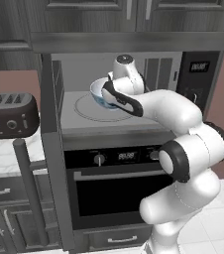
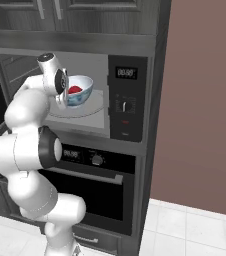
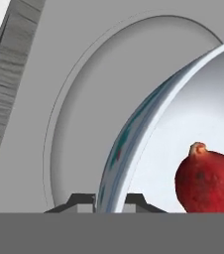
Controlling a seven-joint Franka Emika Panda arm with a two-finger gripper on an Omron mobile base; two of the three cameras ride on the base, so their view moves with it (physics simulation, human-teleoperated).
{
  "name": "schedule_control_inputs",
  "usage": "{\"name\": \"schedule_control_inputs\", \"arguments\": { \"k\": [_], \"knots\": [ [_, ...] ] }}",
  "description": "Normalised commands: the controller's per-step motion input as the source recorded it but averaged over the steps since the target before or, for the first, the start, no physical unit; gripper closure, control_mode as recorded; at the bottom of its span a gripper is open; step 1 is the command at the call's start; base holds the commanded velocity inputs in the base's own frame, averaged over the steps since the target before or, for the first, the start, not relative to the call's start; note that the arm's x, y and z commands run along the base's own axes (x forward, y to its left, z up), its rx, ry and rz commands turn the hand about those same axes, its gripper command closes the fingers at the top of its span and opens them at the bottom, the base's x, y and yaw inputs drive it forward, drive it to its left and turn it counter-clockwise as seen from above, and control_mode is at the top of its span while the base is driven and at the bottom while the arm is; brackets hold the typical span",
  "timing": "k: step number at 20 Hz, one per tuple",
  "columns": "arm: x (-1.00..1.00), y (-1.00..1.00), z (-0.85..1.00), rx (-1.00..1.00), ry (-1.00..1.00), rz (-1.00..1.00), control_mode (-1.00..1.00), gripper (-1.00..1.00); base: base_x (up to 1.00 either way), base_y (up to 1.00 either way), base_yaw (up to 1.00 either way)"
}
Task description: Pick the onion from the sink and place it in the bowl. Then pick the bowl and place it in the microwave. Then close the microwave door and press the start button.
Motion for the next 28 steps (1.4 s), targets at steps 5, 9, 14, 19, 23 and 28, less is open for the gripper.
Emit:
{"name": "schedule_control_inputs", "arguments": {
  "k": [5, 9, 14, 19, 23, 28],
  "knots": [
    [-0.01, 0.00, -0.05, 0.00, 0.00, 0.00, -1.00, -1.00, 0.00, 0.00, 0.00],
    [-0.28, 0.00, 0.00, 0.00, -0.01, 0.00, -1.00, -1.00, 0.00, 0.00, 0.00],
    [-0.74, 0.00, 0.05, 0.00, -0.07, -0.01, -1.00, -1.00, 0.00, 0.00, 0.00],
    [-1.00, 0.00, 0.21, 0.01, -0.14, -0.02, -1.00, -1.00, 0.00, 0.00, 0.00],
    [-1.00, 0.00, 0.52, 0.05, -0.06, -0.01, -1.00, -1.00, 0.00, 0.00, 0.00],
    [-1.00, 0.00, 0.68, 0.11, 0.00, -0.01, -1.00, -1.00, 0.00, 0.00, 0.00]
  ]
}}
